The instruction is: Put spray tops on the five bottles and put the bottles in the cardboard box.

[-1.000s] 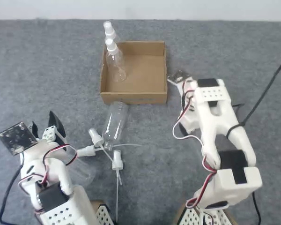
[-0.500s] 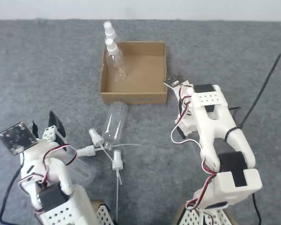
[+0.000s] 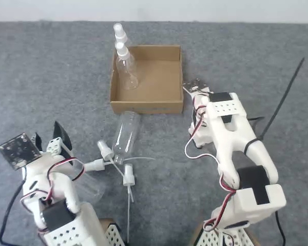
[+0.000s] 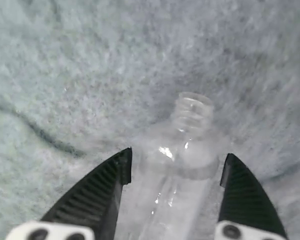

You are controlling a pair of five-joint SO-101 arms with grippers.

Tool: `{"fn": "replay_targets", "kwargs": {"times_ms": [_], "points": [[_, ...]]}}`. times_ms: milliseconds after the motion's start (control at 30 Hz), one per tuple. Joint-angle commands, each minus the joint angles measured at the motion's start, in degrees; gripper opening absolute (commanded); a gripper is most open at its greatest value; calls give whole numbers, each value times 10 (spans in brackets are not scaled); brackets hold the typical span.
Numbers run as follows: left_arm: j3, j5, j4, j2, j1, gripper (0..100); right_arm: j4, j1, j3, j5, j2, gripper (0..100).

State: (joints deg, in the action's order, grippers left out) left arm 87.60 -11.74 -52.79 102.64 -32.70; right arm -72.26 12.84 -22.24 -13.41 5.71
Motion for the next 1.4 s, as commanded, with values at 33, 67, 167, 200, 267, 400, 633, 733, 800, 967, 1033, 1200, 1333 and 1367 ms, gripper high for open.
{"fn": "replay_targets", "kwargs": {"times_ms": [33,67,167,200,267,400,633,733,800,967,1033,1200,1333,1367], "points": [[-7,6,-1,6,-2,188,5,7,5,62,-36,250],[-7,6,-1,6,-2,188,7,5,5,73,-36,250],[-7,6,-1,6,-2,188,5,4,3,99,-36,249],[-7,6,-1,6,-2,188,5,4,3,106,-36,249],[-7,6,-1,6,-2,188,5,4,3,114,-35,249],[-7,6,-1,6,-2,188,7,4,3,126,-35,249],[-7,6,-1,6,-2,188,11,4,6,135,15,249],[-7,6,-1,6,-2,188,11,3,6,134,22,249],[-7,6,-1,6,-2,188,11,3,6,133,20,249],[-7,6,-1,6,-2,188,11,3,6,134,20,211],[-7,6,-1,6,-2,188,11,3,6,134,20,151],[-7,6,-1,6,-1,188,7,3,7,133,1,43],[-7,6,-1,6,-1,188,-13,4,3,134,-66,22],[-7,6,-1,6,-1,188,-24,7,3,135,-87,22]]}}
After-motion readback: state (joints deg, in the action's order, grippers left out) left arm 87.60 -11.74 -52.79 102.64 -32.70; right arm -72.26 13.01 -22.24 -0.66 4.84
